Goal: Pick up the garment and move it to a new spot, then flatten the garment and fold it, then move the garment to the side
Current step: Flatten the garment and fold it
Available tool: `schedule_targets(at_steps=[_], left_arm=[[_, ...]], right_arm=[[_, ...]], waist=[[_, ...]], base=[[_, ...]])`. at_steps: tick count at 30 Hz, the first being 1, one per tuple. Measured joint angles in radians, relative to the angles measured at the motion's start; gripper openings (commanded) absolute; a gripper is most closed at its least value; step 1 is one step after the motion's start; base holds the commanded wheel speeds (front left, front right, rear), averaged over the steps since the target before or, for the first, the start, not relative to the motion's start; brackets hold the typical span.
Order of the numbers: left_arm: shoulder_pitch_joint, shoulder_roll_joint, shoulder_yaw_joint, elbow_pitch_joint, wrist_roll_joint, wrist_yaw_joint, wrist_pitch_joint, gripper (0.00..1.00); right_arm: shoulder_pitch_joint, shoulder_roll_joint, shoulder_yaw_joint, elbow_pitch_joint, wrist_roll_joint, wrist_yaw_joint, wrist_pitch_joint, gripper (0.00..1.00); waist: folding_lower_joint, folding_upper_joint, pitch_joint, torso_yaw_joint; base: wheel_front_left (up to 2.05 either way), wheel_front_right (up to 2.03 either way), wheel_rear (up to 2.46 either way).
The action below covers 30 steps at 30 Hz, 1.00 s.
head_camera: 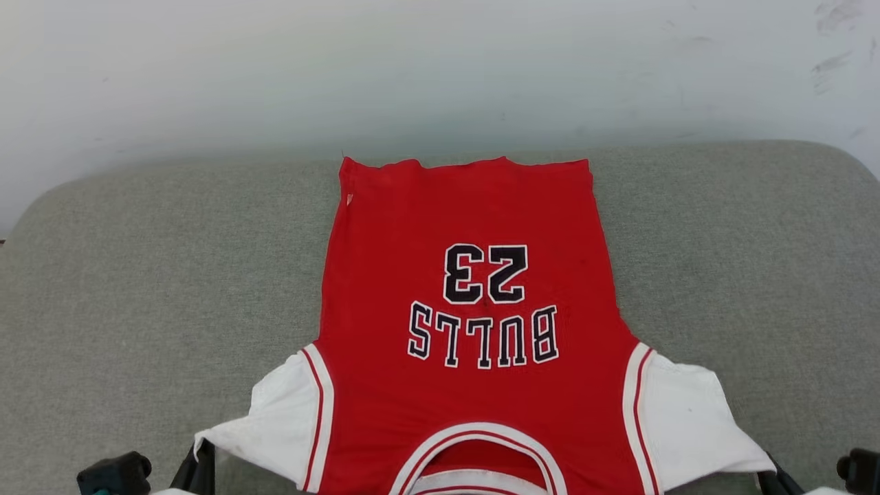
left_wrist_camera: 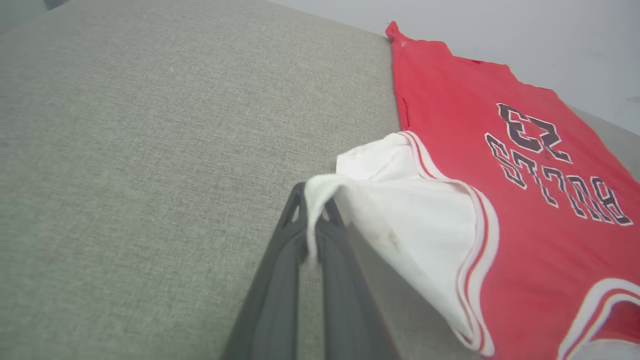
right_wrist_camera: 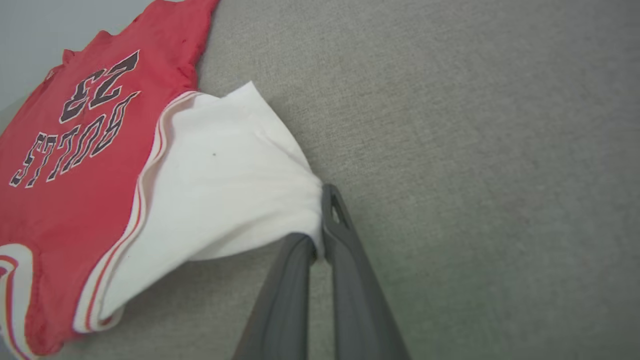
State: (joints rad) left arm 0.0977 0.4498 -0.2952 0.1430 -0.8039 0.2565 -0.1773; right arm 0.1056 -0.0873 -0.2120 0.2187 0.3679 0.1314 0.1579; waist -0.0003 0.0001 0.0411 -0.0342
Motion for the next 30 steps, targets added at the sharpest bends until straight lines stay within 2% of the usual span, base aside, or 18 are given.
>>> schedule_targets(at_steps=[4,5,6,7,8,13,19,24,30], left_arm=[[0.051,0.008,-0.015,-0.061,0.010,0.031,0.017,0.00],[0.059,0.010,-0.022,-0.077,0.016,0.036,0.023,0.00],[0.064,0.010,-0.027,-0.089,0.018,0.041,0.027,0.00],[0.065,0.010,-0.031,-0.102,0.021,0.046,0.031,0.00],[0.066,0.011,-0.036,-0.114,0.027,0.051,0.034,0.00],[0.050,0.015,-0.058,-0.162,0.052,0.055,0.046,0.00],[-0.016,0.012,-0.083,-0.221,0.091,0.061,0.048,0.00],[-0.092,0.001,-0.109,-0.267,0.128,0.056,0.043,0.00],[-0.173,-0.024,-0.146,-0.301,0.160,0.041,0.034,0.00]], right_arm=[[0.063,0.020,-0.015,-0.028,-0.041,0.000,0.029,0.00],[0.069,0.024,-0.014,-0.034,-0.050,0.000,0.033,0.16],[0.073,0.026,-0.013,-0.038,-0.053,0.000,0.035,0.38],[0.076,0.026,-0.010,-0.044,-0.060,0.000,0.037,0.96],[0.075,0.027,-0.006,-0.054,-0.072,0.000,0.034,1.00],[0.017,0.029,0.012,-0.113,-0.100,0.000,-0.010,1.00],[-0.166,0.004,-0.002,-0.135,-0.112,0.000,-0.015,1.00],[-0.389,-0.049,-0.029,-0.049,-0.100,0.000,0.025,1.00],[-0.660,-0.122,-0.041,0.153,-0.083,0.000,0.174,1.00]], waist=[[0.0000,0.0000,-0.011,0.004],[0.0000,0.0000,-0.013,0.005],[0.0000,0.0000,-0.014,0.006],[0.0001,0.0000,-0.014,0.007],[0.0001,0.0000,-0.013,0.008],[0.0002,0.0000,0.009,0.016],[0.0003,0.0000,0.070,0.033],[0.0005,0.0000,0.142,0.064],[0.0006,0.0000,0.230,0.124]], base=[[0.00,0.00,0.00],[0.00,0.00,0.00],[0.00,0.00,0.00],[0.00,0.00,0.00],[0.00,0.00,0.00],[0.00,0.00,0.00],[0.00,0.00,0.00],[0.00,0.00,0.00],[0.00,0.00,0.00]])
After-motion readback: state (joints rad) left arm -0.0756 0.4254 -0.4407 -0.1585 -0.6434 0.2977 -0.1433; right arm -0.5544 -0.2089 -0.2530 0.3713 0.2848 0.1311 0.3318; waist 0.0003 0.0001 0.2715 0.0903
